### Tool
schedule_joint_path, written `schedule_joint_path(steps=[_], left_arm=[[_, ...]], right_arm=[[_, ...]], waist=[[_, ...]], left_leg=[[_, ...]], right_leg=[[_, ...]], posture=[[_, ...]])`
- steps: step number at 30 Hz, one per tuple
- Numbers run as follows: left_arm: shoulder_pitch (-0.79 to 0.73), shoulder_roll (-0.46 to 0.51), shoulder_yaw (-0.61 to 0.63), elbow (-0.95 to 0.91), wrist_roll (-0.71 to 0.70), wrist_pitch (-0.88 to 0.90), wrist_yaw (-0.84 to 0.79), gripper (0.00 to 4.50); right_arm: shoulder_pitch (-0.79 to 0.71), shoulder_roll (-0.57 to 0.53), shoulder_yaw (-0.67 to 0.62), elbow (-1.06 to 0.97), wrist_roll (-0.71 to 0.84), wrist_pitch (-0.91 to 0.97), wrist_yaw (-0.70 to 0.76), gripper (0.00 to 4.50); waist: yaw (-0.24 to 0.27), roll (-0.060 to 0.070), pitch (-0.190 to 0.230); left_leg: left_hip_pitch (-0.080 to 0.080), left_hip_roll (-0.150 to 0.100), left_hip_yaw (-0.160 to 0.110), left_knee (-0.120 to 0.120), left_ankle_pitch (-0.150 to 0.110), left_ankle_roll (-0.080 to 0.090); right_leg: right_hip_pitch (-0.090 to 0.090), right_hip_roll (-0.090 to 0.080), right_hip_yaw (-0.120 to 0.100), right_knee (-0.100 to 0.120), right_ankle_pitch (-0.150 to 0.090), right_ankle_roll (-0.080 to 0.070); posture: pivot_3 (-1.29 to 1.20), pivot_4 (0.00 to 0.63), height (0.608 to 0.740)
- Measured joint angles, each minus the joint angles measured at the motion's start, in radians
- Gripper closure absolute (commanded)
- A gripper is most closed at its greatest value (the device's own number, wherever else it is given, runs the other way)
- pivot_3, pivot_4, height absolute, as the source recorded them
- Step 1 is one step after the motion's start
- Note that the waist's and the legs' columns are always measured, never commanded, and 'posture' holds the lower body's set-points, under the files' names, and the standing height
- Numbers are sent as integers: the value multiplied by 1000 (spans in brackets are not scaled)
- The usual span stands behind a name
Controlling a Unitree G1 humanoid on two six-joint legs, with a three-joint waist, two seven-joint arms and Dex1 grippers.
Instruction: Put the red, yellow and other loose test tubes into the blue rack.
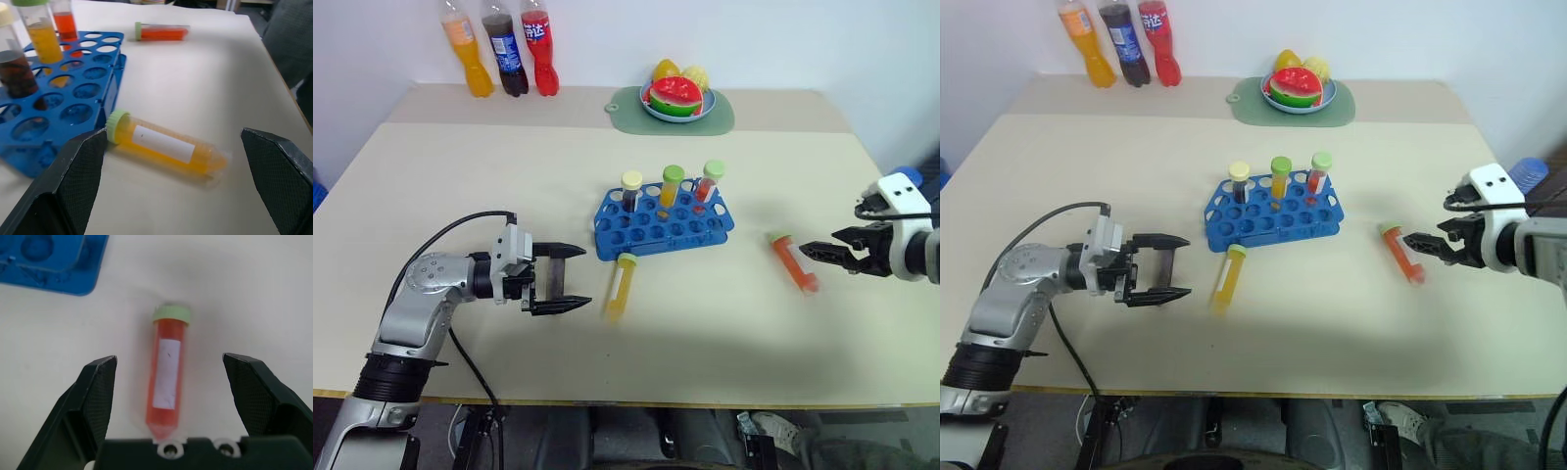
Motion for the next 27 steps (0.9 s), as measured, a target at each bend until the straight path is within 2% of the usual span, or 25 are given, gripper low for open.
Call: schedule_joint_path(steps=[8,15,19,22,26,27], left_arm=[[47,6,2,-71,-2,13,14,28],[112,29,19,-145,-11,49,47,28],[134,39,34,-175,-23,66,62,28],[151,48,40,-195,-26,72,70,0],[159,51,40,-207,-27,85,80,0],[159,52,40,-207,-27,86,81,0]], right_arm=[[-292,37,275,289,-79,63,136,674],[-382,133,426,504,-190,5,218,674],[-430,170,460,604,-257,-58,255,674],[-450,186,481,655,-307,-106,285,1552],[-451,194,501,679,-380,-171,321,3556],[-450,196,503,679,-388,-179,330,3744]], waist=[[-15,0,0],[-13,1,0],[-12,1,1],[-12,1,0],[-13,1,0],[-13,1,-1]], left_leg=[[-9,0,1,1,0,0],[-11,0,1,2,0,0],[-12,0,1,2,0,0],[-12,0,1,2,0,0],[-11,0,1,2,0,0],[-11,0,1,2,0,0]], right_leg=[[-10,0,1,2,2,3],[-12,1,1,2,2,4],[-12,1,0,2,2,4],[-12,1,0,2,2,4],[-12,2,0,3,2,4],[-12,2,0,3,2,4]], posture=[[0,150,740],[0,150,740],[0,150,740],[0,150,740],[0,150,740],[0,150,740]])
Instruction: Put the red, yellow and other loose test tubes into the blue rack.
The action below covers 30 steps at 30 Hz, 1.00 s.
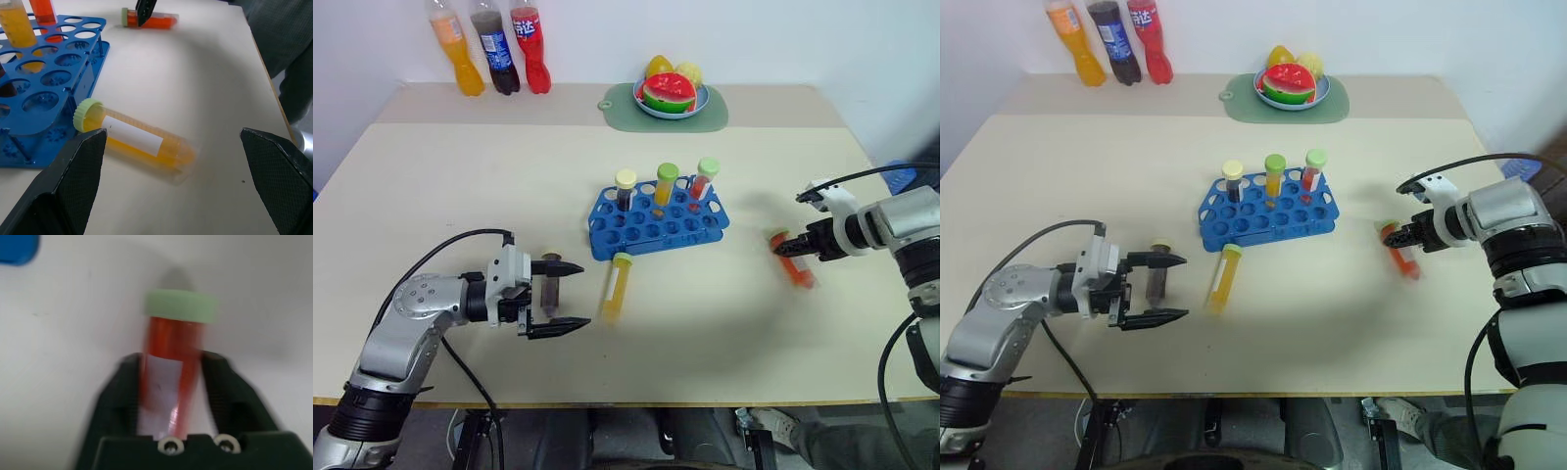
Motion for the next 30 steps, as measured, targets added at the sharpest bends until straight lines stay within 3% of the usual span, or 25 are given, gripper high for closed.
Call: schedule_joint_path(steps=[9,11,15,17,22,30], left_arm=[[-12,0,-1,4,0,1,5,0],[-17,-1,-1,9,0,-2,5,0],[-43,-17,-6,38,4,-11,6,0],[-55,-27,-9,57,6,-24,6,0],[-87,-34,-12,101,13,-43,0,0],[-140,-72,-29,156,26,-49,-11,0]], right_arm=[[141,-40,-81,-175,-29,-74,34,3752],[208,-55,-148,-251,-7,-82,27,3752],[439,-33,-409,-530,111,-113,-5,3752],[544,39,-539,-683,172,-177,-34,3752],[661,211,-676,-904,220,-352,-138,3752],[635,532,-618,-895,145,-714,-375,3752]], waist=[[6,-1,-2],[8,-1,-1],[6,0,-1],[2,0,-1],[0,0,-2],[1,0,-2]], left_leg=[[0,0,0,0,0,0],[0,0,-1,0,0,0],[0,0,-2,0,0,0],[1,0,-2,0,0,0],[3,0,-2,1,0,0],[3,0,-2,1,0,0]], right_leg=[[1,0,0,0,0,0],[1,0,0,0,0,0],[1,1,0,1,0,1],[1,1,0,2,0,1],[2,2,0,4,0,1],[2,2,0,6,0,1]], posture=[[0,150,740],[0,150,740],[0,150,740],[0,150,740],[0,150,740],[0,150,740]])
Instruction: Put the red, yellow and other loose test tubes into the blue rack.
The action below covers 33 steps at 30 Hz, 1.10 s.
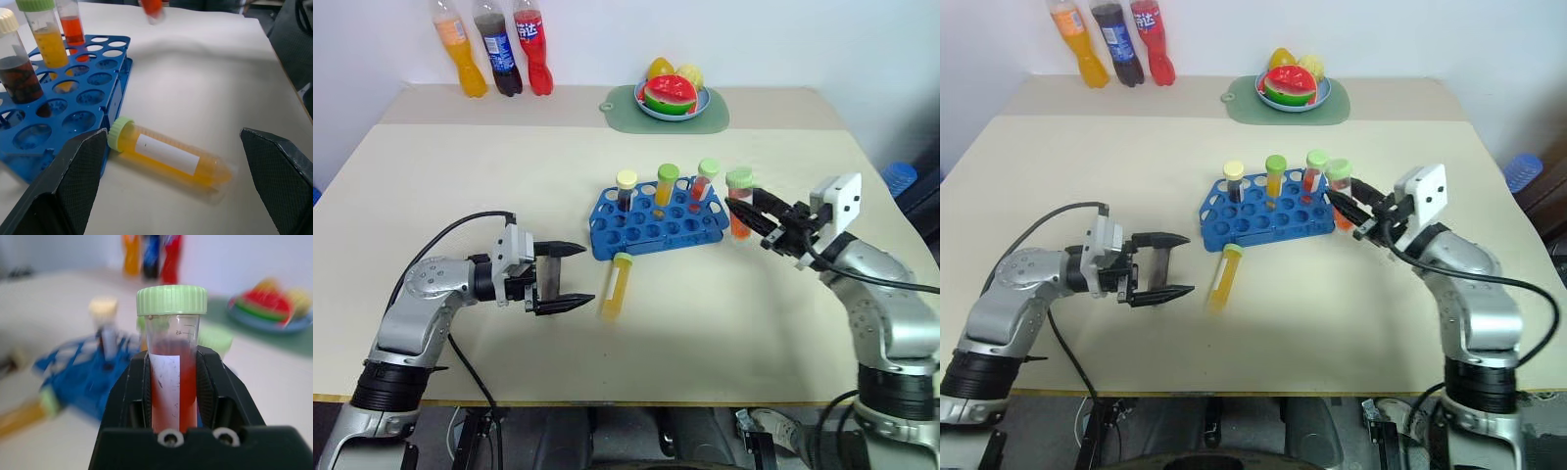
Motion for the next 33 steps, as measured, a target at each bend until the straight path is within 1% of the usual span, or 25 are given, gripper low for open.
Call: schedule_joint_path(steps=[2,5,11,13,21,25,29,31,32,33], left_arm=[[-11,-8,-7,1,0,0,2,0],[-18,-10,-8,1,0,2,9,0],[-18,-15,-8,1,0,6,38,0],[-17,-15,-7,-1,0,8,45,0],[13,-15,1,-38,-3,23,79,0],[24,-15,3,-56,-4,31,88,0],[24,-15,3,-66,-6,36,99,0],[24,-15,3,-66,-8,36,101,0],[24,-15,3,-66,-10,36,103,0],[24,-15,3,-66,-11,36,104,0]], right_arm=[[-13,51,37,63,-47,-101,-49,3752],[-35,110,58,157,-95,-236,-109,3752],[-44,160,83,338,-143,-424,-164,3752],[-50,166,90,370,-149,-473,-168,3752],[-79,193,125,477,-159,-586,-180,3752],[-84,200,127,534,-165,-599,-188,3752],[-86,203,129,539,-145,-598,-171,3752],[-85,202,126,539,-131,-592,-161,2674],[-85,201,125,539,-127,-590,-158,2295],[-83,199,126,539,-127,-588,-156,1701]], waist=[[0,0,0],[0,0,0],[-2,0,0],[-3,0,0],[-5,0,0],[-5,0,0],[-6,0,0],[-7,0,0],[-7,0,0],[-7,0,0]], left_leg=[[0,0,0,0,0,0],[1,0,0,0,0,0],[3,0,0,0,0,0],[3,0,0,0,0,0],[6,0,0,0,0,0],[6,0,1,0,0,0],[7,0,1,-1,0,0],[8,0,1,-1,0,0],[8,0,2,-1,0,0],[8,0,2,-1,0,0]], right_leg=[[0,0,0,1,0,0],[0,0,0,3,0,0],[0,0,0,6,0,0],[0,0,1,6,0,0],[2,0,1,7,0,-1],[2,0,2,7,0,-1],[2,0,2,8,-1,-1],[2,0,2,8,-1,-1],[2,0,3,8,-1,-1],[2,0,3,8,-1,-1]], posture=[[0,150,740],[0,150,740],[0,150,740],[0,150,740],[0,150,740],[0,150,740],[0,150,740],[0,150,740],[0,150,740],[0,150,740]])
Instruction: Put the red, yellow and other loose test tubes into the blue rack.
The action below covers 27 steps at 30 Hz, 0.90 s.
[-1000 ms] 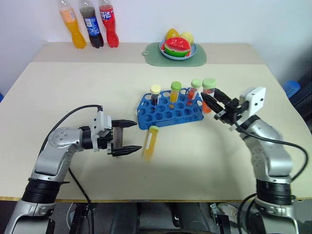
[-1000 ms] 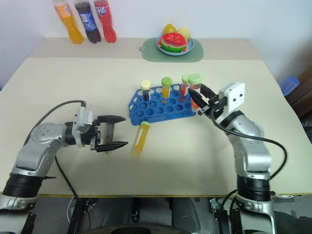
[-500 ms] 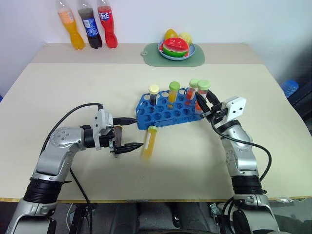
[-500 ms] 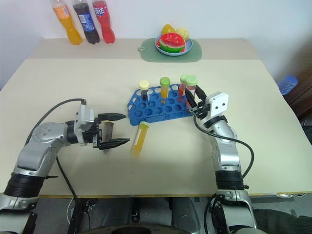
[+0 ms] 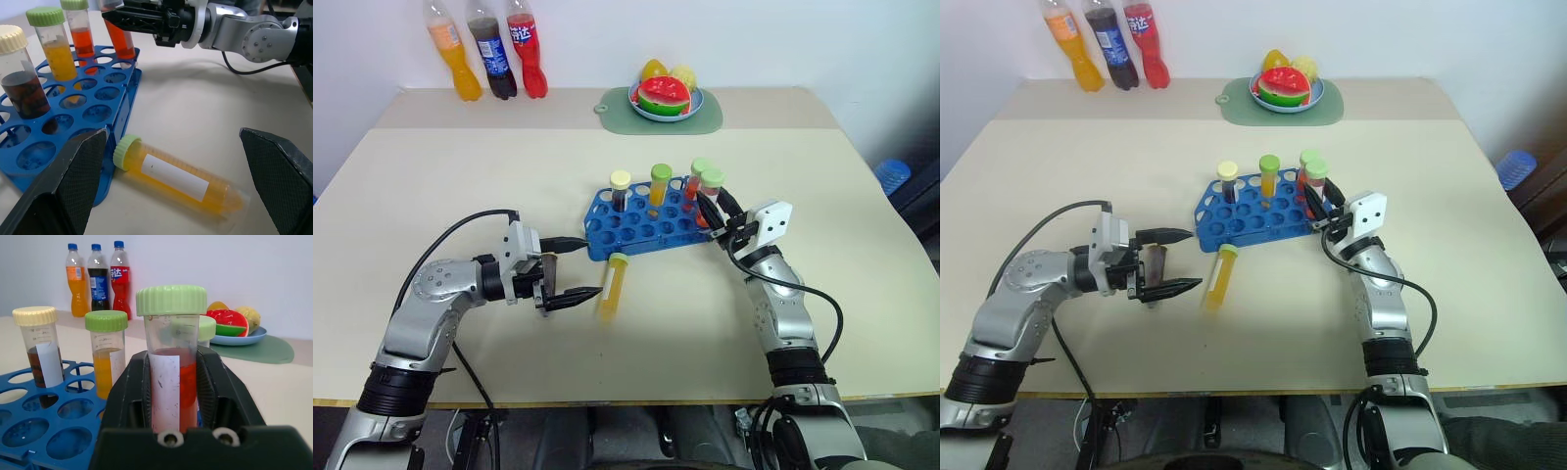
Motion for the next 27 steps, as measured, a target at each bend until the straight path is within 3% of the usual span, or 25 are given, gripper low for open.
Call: schedule_joint_path(steps=[3,10,14,18,23,27], left_arm=[[0,-4,0,0,-4,1,2,0],[-1,-31,24,-13,-49,79,72,0],[-8,-45,72,-41,-120,180,154,0],[-13,-41,110,-50,-165,264,210,0],[-4,68,110,-11,-154,262,101,0],[-12,116,105,68,-115,223,15,0]], right_arm=[[10,-11,2,-4,-8,2,-8,235],[102,-119,2,-222,-20,111,-11,235],[249,-242,1,-441,8,283,44,235],[331,-298,-20,-640,106,533,34,235],[279,-372,-23,-879,291,944,-35,235],[167,-378,-16,-954,464,1191,-70,235]], waist=[[1,0,0],[7,0,0],[8,0,0],[1,0,0],[1,0,0],[7,-1,0]], left_leg=[[0,0,0,0,0,0],[0,0,0,0,0,0],[0,0,0,0,0,0],[1,0,0,-1,0,0],[2,0,0,-1,0,0],[1,0,0,-1,0,0]], right_leg=[[0,0,0,0,0,0],[0,0,1,0,0,0],[0,0,1,0,0,1],[0,1,1,0,-1,0],[0,1,1,0,-3,-4],[0,0,1,-1,-3,-5]], posture=[[0,150,740],[0,150,740],[0,150,740],[0,150,740],[0,150,740],[0,150,740]])
